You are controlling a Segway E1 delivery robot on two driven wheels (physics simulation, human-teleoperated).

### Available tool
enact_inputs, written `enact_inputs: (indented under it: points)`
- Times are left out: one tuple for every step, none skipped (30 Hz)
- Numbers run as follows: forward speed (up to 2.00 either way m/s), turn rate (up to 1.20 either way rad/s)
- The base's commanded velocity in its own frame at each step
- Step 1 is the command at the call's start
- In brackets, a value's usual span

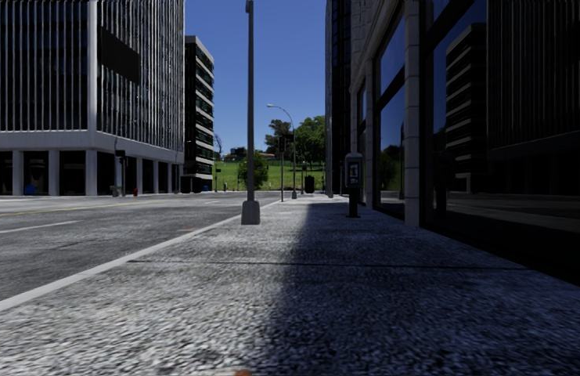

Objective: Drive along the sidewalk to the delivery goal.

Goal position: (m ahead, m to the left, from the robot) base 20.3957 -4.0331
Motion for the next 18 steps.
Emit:
enact_inputs:
  points:
    - [2.00,0.00]
    - [2.00,0.00]
    - [2.00,0.00]
    - [2.00,0.00]
    - [2.00,0.00]
    - [2.00,0.00]
    - [2.00,0.00]
    - [2.00,0.00]
    - [2.00,0.00]
    - [2.00,0.00]
    - [2.00,0.00]
    - [2.00,0.00]
    - [2.00,0.00]
    - [2.00,0.00]
    - [2.00,0.00]
    - [2.00,0.00]
    - [2.00,0.00]
    - [2.00,0.00]
